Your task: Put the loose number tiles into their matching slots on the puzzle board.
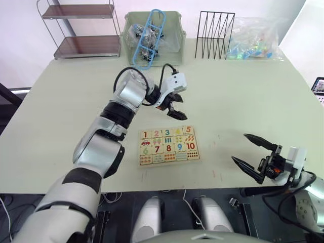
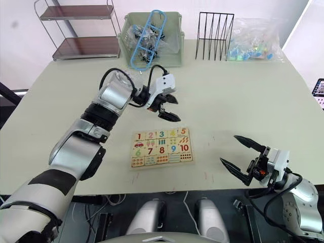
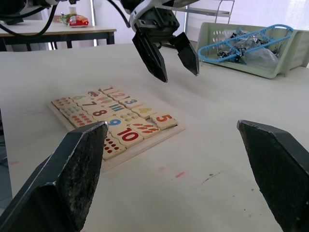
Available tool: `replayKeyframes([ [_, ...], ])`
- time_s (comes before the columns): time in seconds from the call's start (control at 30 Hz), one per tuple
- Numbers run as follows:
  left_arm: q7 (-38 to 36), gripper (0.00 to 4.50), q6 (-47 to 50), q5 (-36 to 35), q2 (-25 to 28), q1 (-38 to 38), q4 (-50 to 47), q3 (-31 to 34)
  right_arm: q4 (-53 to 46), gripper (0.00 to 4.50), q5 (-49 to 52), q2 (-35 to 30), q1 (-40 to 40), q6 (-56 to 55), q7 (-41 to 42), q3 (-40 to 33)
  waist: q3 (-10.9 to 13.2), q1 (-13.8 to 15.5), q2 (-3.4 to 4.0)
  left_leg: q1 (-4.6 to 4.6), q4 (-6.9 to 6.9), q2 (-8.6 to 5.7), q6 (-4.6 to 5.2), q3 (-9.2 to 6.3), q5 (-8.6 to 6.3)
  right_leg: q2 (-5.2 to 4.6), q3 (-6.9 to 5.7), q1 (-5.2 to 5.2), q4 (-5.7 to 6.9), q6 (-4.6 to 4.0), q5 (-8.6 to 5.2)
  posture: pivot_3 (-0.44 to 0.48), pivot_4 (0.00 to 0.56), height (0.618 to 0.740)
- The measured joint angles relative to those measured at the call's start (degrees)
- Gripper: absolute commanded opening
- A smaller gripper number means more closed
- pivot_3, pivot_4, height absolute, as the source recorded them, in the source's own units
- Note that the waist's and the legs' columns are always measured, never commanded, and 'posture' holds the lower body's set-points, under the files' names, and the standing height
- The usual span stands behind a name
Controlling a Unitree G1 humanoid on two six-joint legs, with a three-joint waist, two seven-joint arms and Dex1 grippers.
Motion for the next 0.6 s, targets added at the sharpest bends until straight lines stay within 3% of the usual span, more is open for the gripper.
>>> replayKeyframes([
  [0.03, 0.23, 4.47, -1.56, -0.37, -0.16, 0.83, 0.80, 0.45, 0.00, 4.50, 0.01, -0.04, -0.08, 0.01, 0.00, -0.01, 0.00, 0.00, 0.00, -0.02, 0.01, 0.00, 0.00, -0.01, 0.00, 0.00, -0.02, 0.00, 0.01, 0.00, 0.00, 0.000, 0.150, 0.739],
  [0.1, 0.76, 3.71, -4.62, -1.05, -0.78, 1.99, 2.52, 1.64, 0.00, 4.50, 0.03, -0.18, -0.13, 0.10, -0.01, -0.02, 0.00, 0.04, 0.00, -0.04, 0.04, -0.01, 0.00, -0.04, 0.00, 0.00, -0.04, 0.00, 0.01, 0.00, 0.00, 0.000, 0.150, 0.739],
  [0.27, 1.42, 1.15, -16.20, -2.66, -2.11, 4.14, 7.13, 5.21, -0.06, 4.50, 0.07, -0.36, 0.38, 0.20, -0.39, -0.06, 0.00, 0.13, 0.00, -0.05, 0.06, -0.02, 0.00, -0.04, 0.00, -0.02, -0.05, 0.01, 0.01, 0.03, 0.03, 0.000, 0.150, 0.739],
  [0.37, 1.18, 0.08, -22.39, -3.32, -3.11, 4.60, 10.30, 6.83, -0.34, 4.50, 0.12, -0.40, 0.64, 0.28, -0.97, -0.07, 0.00, 0.13, 0.00, -0.05, 0.07, -0.04, 0.00, -0.04, 0.00, -0.02, -0.04, 0.01, 0.01, 0.06, 0.04, 0.000, 0.150, 0.739],
  [0.6, -0.07, 0.03, -35.42, 0.37, -3.23, 4.37, 19.96, 6.03, -1.03, 4.50, 0.27, -1.06, 1.54, 0.49, -1.55, -0.14, 0.00, 0.09, 0.00, -0.05, 0.07, -0.05, 0.00, -0.04, 0.00, -0.01, -0.04, 0.01, 0.01, 0.06, 0.05, 0.000, 0.150, 0.739],
])
